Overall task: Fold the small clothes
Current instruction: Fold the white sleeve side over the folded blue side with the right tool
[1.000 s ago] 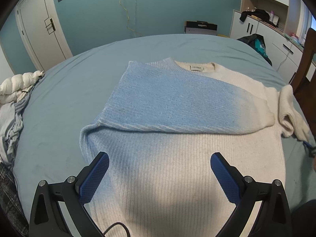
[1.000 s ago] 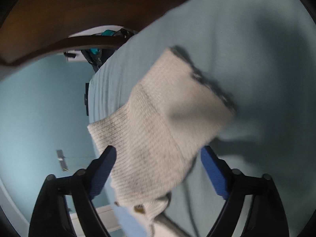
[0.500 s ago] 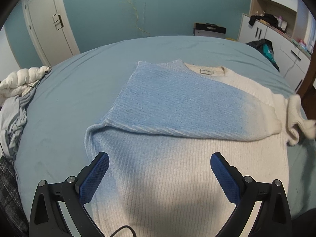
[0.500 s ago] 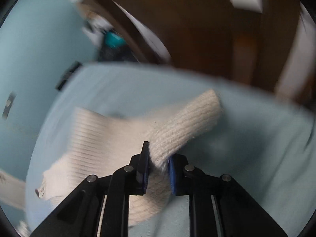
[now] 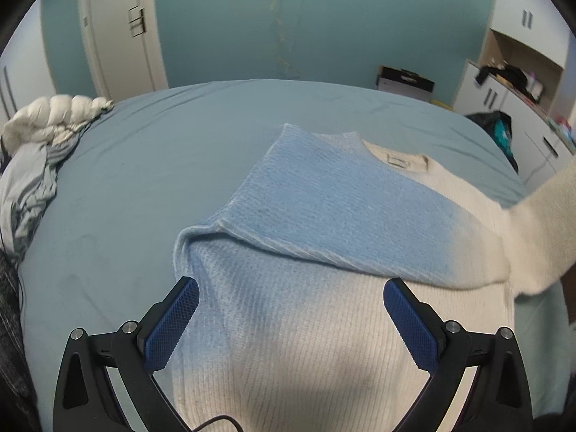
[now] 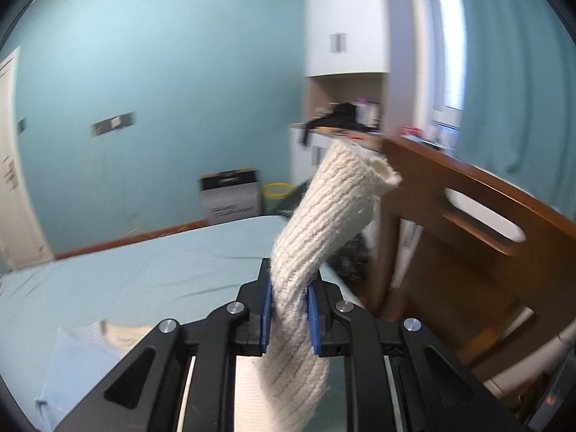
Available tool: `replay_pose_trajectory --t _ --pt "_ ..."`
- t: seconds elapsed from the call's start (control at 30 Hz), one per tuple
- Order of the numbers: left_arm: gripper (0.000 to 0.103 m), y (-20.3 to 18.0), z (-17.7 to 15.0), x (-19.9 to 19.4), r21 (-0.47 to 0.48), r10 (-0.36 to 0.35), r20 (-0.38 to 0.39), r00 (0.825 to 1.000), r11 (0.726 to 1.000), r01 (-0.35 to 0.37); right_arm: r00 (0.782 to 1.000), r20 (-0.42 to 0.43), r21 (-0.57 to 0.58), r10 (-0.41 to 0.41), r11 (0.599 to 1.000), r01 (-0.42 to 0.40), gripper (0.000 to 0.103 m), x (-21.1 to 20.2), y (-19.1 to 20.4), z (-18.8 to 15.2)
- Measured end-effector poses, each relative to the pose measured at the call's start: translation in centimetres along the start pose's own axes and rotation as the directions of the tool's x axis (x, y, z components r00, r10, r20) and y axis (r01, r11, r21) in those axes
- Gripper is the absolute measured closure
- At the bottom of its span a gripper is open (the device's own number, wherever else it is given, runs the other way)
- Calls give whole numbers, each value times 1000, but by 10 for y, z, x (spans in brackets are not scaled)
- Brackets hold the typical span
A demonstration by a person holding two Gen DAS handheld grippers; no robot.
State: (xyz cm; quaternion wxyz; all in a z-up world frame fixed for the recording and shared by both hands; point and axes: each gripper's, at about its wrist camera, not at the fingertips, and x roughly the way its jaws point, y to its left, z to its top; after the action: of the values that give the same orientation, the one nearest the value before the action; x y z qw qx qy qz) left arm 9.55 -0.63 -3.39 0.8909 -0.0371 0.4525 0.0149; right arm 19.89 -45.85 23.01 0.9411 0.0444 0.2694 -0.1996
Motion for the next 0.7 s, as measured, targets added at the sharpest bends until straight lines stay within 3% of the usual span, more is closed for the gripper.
replay_pose_trajectory --t 0.13,0.23,0.33,0.4,0.43,0.47,0.5,0.53,0.57,0.6,0.63,0.7 --pt "0 8 4 2 -40 6 11 1000 999 -6 995 -14 -92 104 990 -104 90 -4 89 15" --pt "0 13 4 0 -48 57 37 998 997 -56 973 -44 -150 227 961 -231 90 -16 167 20" --pt "0 21 6 -8 -80 142 98 985 988 -135 922 -161 -159 352 913 -377 90 -23 249 7" --pt "0 29 7 -13 -121 183 138 973 979 -166 862 -258 -107 436 874 -474 76 -19 273 -9" --pt "0 33 7 -15 -137 195 150 969 975 -175 758 -344 6 554 809 -588 68 -12 291 -20" --pt "0 38 8 -16 -161 209 162 964 970 -183 671 -385 94 634 750 -654 45 -6 287 -31" --pt "0 41 8 -17 -174 215 164 963 967 -186 539 -416 235 732 659 -714 30 2 292 -41" --pt "0 43 8 -17 -184 217 163 963 965 -186 461 -421 334 781 606 -722 29 6 291 -51" --pt "0 44 7 -15 -190 208 155 966 966 -178 454 -422 359 785 604 -712 28 13 281 -54" --pt "0 44 7 -13 -188 201 146 969 967 -172 466 -427 357 775 618 -701 27 15 274 -58" --pt "0 43 7 -10 -181 191 131 973 969 -166 491 -437 337 753 643 -688 26 18 262 -61" --pt "0 38 7 -3 -161 182 105 978 973 -164 578 -458 240 675 720 -651 26 21 224 -73"
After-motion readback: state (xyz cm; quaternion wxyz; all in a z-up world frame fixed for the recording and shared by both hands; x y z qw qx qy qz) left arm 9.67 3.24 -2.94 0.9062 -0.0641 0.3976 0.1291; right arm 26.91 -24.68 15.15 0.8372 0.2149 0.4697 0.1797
